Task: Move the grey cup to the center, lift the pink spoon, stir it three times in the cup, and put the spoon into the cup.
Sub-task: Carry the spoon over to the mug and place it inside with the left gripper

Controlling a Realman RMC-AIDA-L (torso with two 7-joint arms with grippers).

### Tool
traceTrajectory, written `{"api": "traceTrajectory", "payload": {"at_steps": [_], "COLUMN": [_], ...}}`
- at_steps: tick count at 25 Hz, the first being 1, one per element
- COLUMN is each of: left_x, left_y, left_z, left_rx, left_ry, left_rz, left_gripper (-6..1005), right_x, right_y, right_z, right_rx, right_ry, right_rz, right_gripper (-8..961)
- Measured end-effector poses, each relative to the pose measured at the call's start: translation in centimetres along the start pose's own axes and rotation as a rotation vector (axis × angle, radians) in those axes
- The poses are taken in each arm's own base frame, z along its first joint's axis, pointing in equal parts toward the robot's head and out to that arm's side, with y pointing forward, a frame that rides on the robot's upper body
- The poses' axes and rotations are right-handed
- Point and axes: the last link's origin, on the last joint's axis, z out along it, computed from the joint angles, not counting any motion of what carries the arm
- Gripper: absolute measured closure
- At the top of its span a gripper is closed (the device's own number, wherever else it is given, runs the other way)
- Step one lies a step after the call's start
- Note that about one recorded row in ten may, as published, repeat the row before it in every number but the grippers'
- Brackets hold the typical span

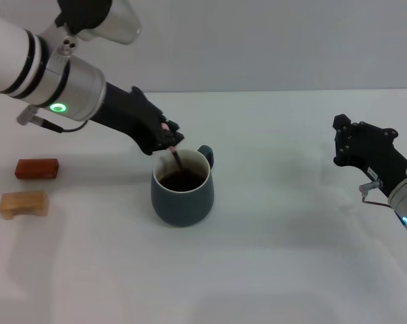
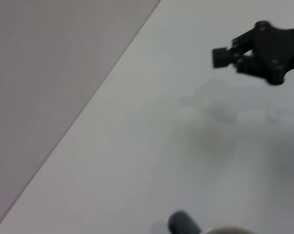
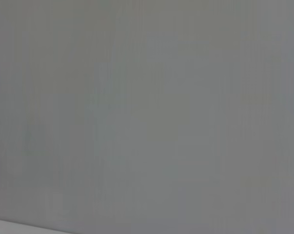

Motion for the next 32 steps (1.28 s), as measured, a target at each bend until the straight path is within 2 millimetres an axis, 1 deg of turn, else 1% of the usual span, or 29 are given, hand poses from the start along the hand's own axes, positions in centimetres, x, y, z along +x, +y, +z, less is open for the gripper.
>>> {"api": "traceTrajectory", "payload": {"at_steps": [1, 2, 4, 9, 16, 26, 32], "left_x": [0.0, -0.6, -1.3, -2.0, -1.7, -1.5, -2.0], "left_y": [0.0, -0.3, -0.2, 0.5, 1.2, 1.3, 1.4], "left_z": [0.0, -0.2, -0.3, -0.7, -1.2, -1.1, -0.9], "left_rx": [0.000, 0.014, 0.002, -0.034, -0.058, -0.063, -0.062], "left_ry": [0.000, -0.017, -0.041, -0.064, -0.038, -0.028, -0.030], "left_rz": [0.000, -0.013, -0.028, -0.040, -0.050, -0.050, -0.061], "left_gripper": [852, 852, 852, 852, 852, 852, 852], "right_x": [0.0, 0.0, 0.0, 0.0, 0.0, 0.1, 0.1], "right_y": [0.0, 0.0, 0.0, -0.1, 0.0, 0.0, -0.1], "right_z": [0.0, 0.0, 0.0, 0.0, 0.0, 0.0, -0.1], "right_rx": [0.000, 0.000, 0.000, 0.000, -0.002, -0.003, -0.001], "right_ry": [0.000, 0.001, 0.001, 0.001, 0.002, 0.003, 0.004], "right_rz": [0.000, 0.000, -0.001, -0.004, -0.006, -0.006, -0.006], "right_gripper": [944, 943, 943, 943, 943, 943, 943]}}
